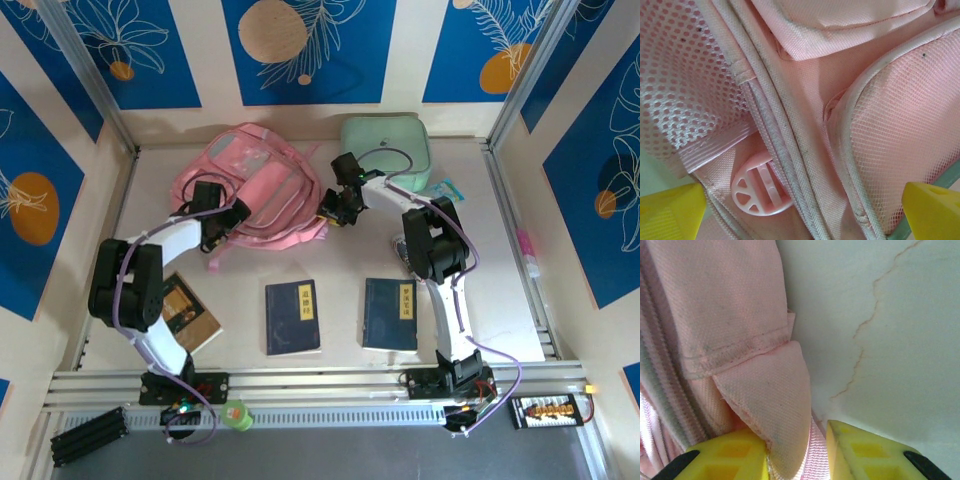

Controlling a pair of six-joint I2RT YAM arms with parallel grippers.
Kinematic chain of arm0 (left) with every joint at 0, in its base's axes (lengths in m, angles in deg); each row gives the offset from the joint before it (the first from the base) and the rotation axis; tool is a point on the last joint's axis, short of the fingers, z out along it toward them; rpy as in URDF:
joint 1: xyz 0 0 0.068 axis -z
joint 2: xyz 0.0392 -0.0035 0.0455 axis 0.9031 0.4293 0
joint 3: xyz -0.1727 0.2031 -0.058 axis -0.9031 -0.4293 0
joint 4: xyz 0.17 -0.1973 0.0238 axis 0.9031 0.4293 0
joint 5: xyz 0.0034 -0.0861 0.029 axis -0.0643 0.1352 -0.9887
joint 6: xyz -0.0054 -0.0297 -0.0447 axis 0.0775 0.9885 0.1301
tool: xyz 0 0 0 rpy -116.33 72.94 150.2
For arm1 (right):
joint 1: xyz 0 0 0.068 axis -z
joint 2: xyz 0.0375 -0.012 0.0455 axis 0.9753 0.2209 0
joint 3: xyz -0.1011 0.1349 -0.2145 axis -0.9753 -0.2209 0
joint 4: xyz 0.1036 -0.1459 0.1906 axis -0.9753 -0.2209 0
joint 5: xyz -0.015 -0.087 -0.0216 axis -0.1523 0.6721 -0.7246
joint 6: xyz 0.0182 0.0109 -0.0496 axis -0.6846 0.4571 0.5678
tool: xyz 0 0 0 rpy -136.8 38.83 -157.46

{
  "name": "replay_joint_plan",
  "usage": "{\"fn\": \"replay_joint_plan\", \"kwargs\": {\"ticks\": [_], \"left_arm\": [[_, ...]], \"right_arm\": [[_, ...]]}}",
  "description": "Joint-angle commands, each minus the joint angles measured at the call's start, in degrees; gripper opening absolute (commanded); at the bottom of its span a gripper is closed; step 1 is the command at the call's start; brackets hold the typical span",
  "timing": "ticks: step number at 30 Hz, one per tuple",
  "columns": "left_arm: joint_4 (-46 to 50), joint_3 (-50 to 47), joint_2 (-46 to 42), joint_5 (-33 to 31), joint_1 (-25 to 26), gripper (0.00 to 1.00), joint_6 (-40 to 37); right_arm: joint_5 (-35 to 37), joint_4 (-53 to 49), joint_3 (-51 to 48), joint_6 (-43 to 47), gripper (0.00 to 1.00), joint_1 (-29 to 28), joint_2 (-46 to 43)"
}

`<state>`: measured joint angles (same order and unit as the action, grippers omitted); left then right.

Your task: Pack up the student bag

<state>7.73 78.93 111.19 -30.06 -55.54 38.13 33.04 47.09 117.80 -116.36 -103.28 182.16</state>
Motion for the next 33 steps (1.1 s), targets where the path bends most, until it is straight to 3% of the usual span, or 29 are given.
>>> {"fn": "replay_joint_plan", "kwargs": {"ticks": [1,5,6,15,21,26,28,30,33], "left_arm": [[0.4,2.4,1.8,0.3,-0.1,1.00,0.3],[0.7,3.8,3.5,0.4,-0.1,1.00,0.3],[0.7,4.0,3.8,0.1,-0.2,1.00,0.3],[-0.2,5.0,5.1,0.4,-2.7,1.00,-1.3],[-1.7,8.7,8.1,4.1,-3.2,1.00,-4.8],[8.3,17.5,12.5,-0.7,-3.5,1.00,-7.9],[9.2,19.3,12.9,-1.2,-3.9,1.00,-8.8],[9.8,20.1,12.0,-1.5,-4.3,1.00,-9.8],[12.1,20.6,9.0,-3.1,-4.5,1.00,-12.8]], "right_arm": [[1.3,-6.5,2.1,-1.0,0.28,-0.5,1.5],[0.2,-6.2,2.5,0.3,0.02,-1.4,-0.2],[-0.4,-6.2,2.2,0.7,0.00,-1.6,-1.2],[-12.4,-0.4,-10.6,4.8,0.00,-6.5,-16.5],[-21.8,5.9,-17.1,12.4,0.00,-11.9,-21.3],[-29.9,9.8,-16.9,14.7,0.00,-16.8,-20.1],[-28.9,8.9,-15.1,14.5,0.10,-18.0,-18.5],[-26.1,8.2,-14.2,13.9,0.30,-17.8,-18.5],[-22.6,10.9,-17.4,12.5,0.49,-15.8,-22.6]]}}
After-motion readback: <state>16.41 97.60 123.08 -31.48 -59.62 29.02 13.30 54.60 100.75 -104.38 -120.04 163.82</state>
